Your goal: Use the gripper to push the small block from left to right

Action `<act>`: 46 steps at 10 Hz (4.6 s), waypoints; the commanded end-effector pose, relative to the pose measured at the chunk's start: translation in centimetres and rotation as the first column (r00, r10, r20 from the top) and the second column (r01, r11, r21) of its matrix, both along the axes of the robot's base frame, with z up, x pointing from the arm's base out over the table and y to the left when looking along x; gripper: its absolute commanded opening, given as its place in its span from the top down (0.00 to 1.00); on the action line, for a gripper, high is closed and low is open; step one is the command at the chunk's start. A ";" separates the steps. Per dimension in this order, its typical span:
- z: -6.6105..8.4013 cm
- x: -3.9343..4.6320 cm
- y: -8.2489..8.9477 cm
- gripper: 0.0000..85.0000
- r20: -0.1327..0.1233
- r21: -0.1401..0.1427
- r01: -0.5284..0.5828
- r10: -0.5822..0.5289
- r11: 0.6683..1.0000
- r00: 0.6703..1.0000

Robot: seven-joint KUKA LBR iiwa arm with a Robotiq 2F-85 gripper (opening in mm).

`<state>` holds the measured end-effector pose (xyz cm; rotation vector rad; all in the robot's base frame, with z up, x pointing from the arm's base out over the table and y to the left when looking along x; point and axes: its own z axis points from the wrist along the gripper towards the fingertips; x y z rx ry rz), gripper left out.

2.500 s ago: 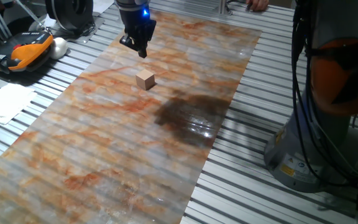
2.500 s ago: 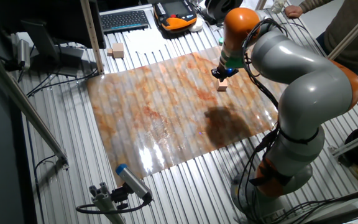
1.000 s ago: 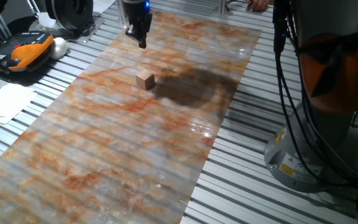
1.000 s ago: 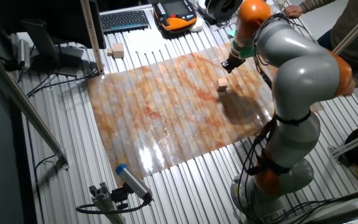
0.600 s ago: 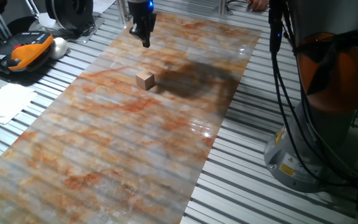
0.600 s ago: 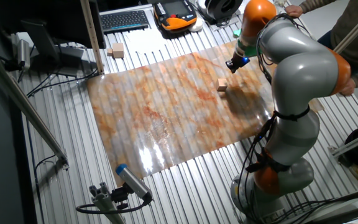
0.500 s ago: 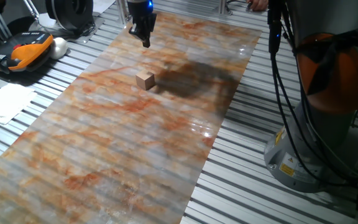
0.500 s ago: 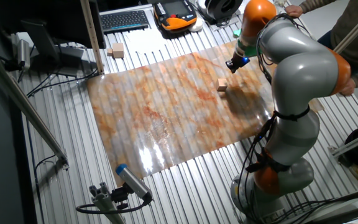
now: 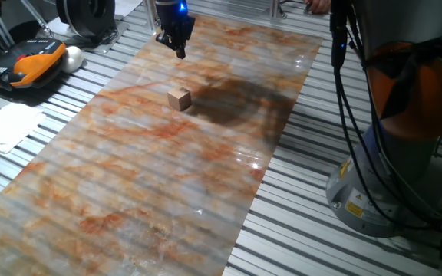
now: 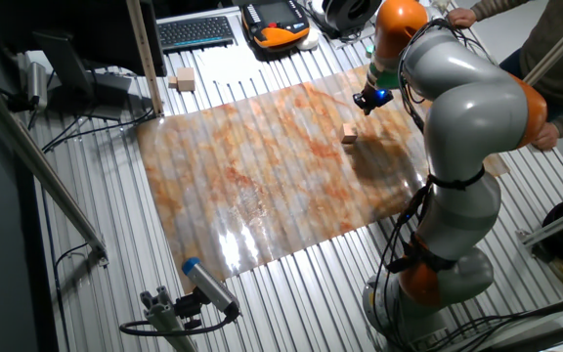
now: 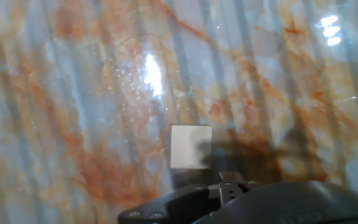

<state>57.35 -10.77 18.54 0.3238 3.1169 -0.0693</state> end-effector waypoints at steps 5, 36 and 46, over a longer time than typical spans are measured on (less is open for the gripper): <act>0.0 0.01 0.0 1.00 -0.004 -0.008 -0.061 0.061 0.998 0.998; -7.1 1.75 -3.3 1.00 0.055 0.022 -0.103 0.102 0.994 0.993; -10.2 3.18 -4.2 1.00 0.012 0.078 -0.093 0.092 0.993 0.996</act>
